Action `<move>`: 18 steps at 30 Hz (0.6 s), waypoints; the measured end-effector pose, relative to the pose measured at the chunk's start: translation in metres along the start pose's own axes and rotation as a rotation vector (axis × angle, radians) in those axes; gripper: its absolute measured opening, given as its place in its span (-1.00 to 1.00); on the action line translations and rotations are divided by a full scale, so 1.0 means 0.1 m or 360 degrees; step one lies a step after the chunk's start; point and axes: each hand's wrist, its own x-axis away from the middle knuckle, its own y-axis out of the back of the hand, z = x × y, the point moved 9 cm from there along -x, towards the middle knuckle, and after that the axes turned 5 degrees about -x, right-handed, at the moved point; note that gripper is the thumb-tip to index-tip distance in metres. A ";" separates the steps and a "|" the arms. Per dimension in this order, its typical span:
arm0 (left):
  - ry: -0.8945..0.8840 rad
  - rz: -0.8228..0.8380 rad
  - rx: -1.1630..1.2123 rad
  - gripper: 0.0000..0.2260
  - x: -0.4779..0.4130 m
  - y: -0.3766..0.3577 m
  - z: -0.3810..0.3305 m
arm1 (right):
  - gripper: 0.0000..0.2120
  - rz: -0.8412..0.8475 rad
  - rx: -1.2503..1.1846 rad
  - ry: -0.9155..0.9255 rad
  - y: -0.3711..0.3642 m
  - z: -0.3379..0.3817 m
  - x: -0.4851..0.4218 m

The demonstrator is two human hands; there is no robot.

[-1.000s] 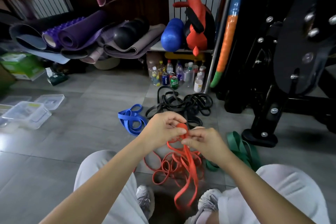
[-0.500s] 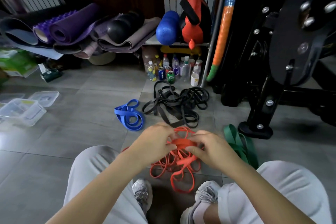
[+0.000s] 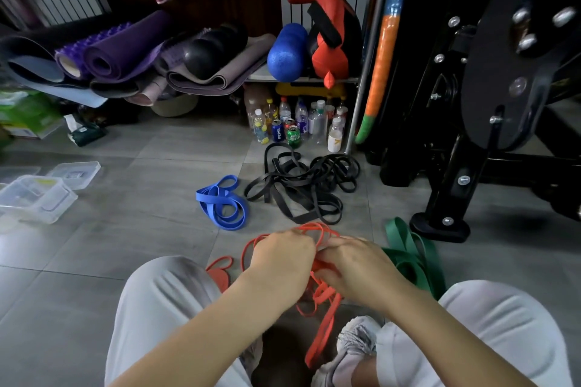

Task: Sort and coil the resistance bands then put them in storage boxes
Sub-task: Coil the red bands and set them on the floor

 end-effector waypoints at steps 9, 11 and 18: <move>-0.0117 -0.0180 0.0415 -0.82 0.00 0.03 0.09 | -0.84 -0.0103 -0.0261 0.0013 0.07 -0.01 0.00; -0.0072 -0.0251 0.0583 -0.84 0.01 0.08 0.19 | -0.92 -0.0161 -0.0406 -0.0077 0.15 -0.09 0.01; 0.0032 -0.0020 0.1649 -0.86 0.07 0.04 0.51 | -0.87 -0.0299 -0.1390 -0.0222 0.19 -0.28 0.05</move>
